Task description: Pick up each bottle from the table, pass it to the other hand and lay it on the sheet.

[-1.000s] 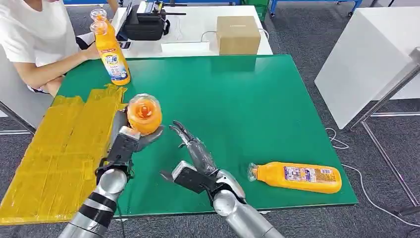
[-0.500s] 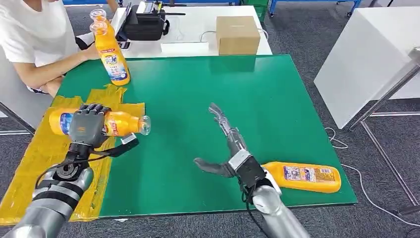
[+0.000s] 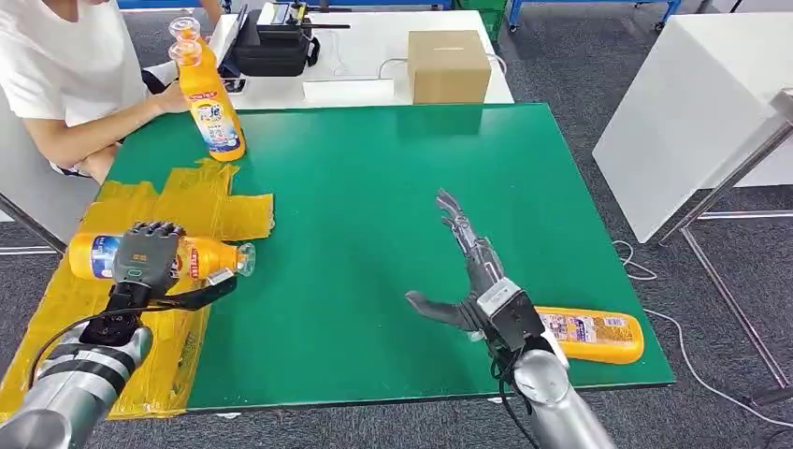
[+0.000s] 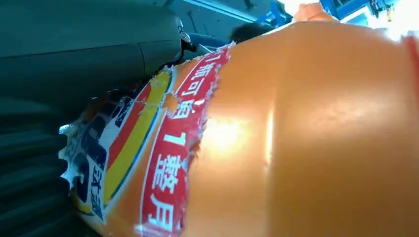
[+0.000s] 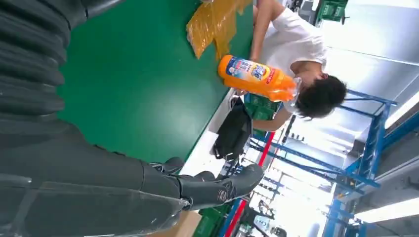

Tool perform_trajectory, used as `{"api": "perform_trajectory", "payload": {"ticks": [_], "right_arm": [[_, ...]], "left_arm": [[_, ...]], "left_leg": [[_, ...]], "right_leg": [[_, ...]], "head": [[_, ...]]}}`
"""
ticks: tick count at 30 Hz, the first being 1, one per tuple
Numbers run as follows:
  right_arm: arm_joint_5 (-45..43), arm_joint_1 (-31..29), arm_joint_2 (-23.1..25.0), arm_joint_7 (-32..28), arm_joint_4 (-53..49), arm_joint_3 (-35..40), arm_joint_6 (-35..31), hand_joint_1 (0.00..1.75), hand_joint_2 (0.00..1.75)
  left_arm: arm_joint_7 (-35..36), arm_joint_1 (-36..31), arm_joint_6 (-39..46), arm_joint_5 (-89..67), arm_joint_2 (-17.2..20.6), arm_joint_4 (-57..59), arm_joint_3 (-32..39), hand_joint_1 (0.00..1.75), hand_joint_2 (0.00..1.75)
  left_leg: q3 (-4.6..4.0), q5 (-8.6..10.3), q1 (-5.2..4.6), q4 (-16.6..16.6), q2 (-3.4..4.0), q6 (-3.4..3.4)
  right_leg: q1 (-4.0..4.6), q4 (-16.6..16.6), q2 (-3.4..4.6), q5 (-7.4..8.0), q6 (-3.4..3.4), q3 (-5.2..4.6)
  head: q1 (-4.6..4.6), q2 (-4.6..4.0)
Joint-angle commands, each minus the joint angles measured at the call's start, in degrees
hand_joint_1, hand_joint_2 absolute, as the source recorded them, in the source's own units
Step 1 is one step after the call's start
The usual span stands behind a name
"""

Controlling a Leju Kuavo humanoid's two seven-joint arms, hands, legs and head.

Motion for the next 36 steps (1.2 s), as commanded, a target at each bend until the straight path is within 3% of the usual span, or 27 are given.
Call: {"api": "perform_trajectory", "payload": {"ticks": [1, 8, 9, 10, 11, 15, 20, 23, 36], "right_arm": [[0.6, 1.5, -1.6, 0.0, -2.6, -3.5, -2.2, 0.00, 1.75], [4.6, 0.2, -0.8, 1.4, -1.0, -2.9, -3.0, 0.00, 1.75], [4.9, 0.0, -0.7, 1.6, -0.7, -2.7, -3.0, 0.00, 1.75], [5.0, -0.1, -0.7, 1.7, -0.6, -2.6, -3.0, 0.00, 1.75], [5.9, -0.2, -0.6, 2.0, -0.4, -2.5, -3.2, 0.00, 1.75], [6.8, 0.2, -0.2, 2.5, -0.3, -2.5, -3.4, 0.00, 1.75], [7.0, -0.9, 0.4, 2.7, 1.4, -2.3, -3.2, 0.00, 1.75], [7.0, -1.5, 0.6, 2.8, 2.1, -2.1, -3.0, 0.00, 1.75], [7.0, -3.1, 1.2, 3.0, 3.4, -1.3, -2.6, 0.00, 1.75]], "left_arm": [[-0.4, -3.3, -2.8, 0.7, -0.9, 11.2, 0.9, 1.75, 1.75], [-5.7, -1.7, -7.8, 6.0, -6.5, 14.9, 2.7, 1.75, 1.75], [-6.4, -1.4, -8.5, 6.9, -7.2, 15.0, 2.9, 1.66, 1.75], [-6.7, -1.2, -8.7, 7.3, -7.7, 14.9, 3.1, 0.26, 1.75], [-9.9, -0.8, -10.9, 11.4, -8.9, 14.4, 5.0, 0.00, 1.75], [-17.4, 0.5, -19.0, 23.8, -11.0, 12.0, 9.1, 0.00, 1.75], [-21.8, 2.0, -27.1, 34.3, -11.5, 10.7, 11.0, 0.00, 1.75], [-22.2, 2.2, -27.9, 35.9, -11.6, 10.6, 10.9, 0.00, 1.75], [-23.6, 4.2, -26.7, 42.5, -13.6, 8.9, 11.8, 0.00, 1.75]], "left_leg": [[0.14, -0.07, 0.06, 0.0, -0.05, -0.10], [0.22, -0.08, 0.08, -0.1, -0.07, -0.12], [0.16, -0.03, -0.02, -0.1, -0.07, -0.06], [0.22, -0.04, 0.02, -0.1, -0.08, -0.10], [0.19, -0.02, -0.03, -0.1, -0.11, -0.07], [0.31, 0.00, 0.00, -0.1, -0.31, -0.09], [0.48, 0.03, 0.00, -0.1, -0.23, -0.17], [0.59, 0.10, -0.09, -0.1, -0.52, -0.13], [0.59, 0.24, 0.01, -0.2, -0.33, -0.31]], "right_leg": [[0.06, 0.0, -0.10, -0.09, -0.06, 0.17], [0.08, -0.1, -0.16, -0.09, -0.06, 0.28], [-0.02, -0.1, -0.11, -0.06, -0.02, 0.18], [0.03, -0.1, -0.14, -0.06, -0.05, 0.27], [-0.03, -0.1, -0.11, -0.04, -0.03, 0.25], [0.01, -0.2, -0.28, -0.01, -0.06, 0.45], [0.00, -0.2, -0.19, 0.01, -0.10, 0.62], [-0.08, -0.1, -0.40, -0.04, -0.07, 0.73], [0.01, -0.2, -0.27, 0.17, -0.24, 0.70]], "head": [[0.00, 0.00], [-0.02, 0.00], [-0.02, 0.00], [0.00, 0.00], [-0.02, 0.00], [0.00, 0.00], [-0.02, 0.00], [-0.04, 0.00], [-0.02, 0.00]]}}
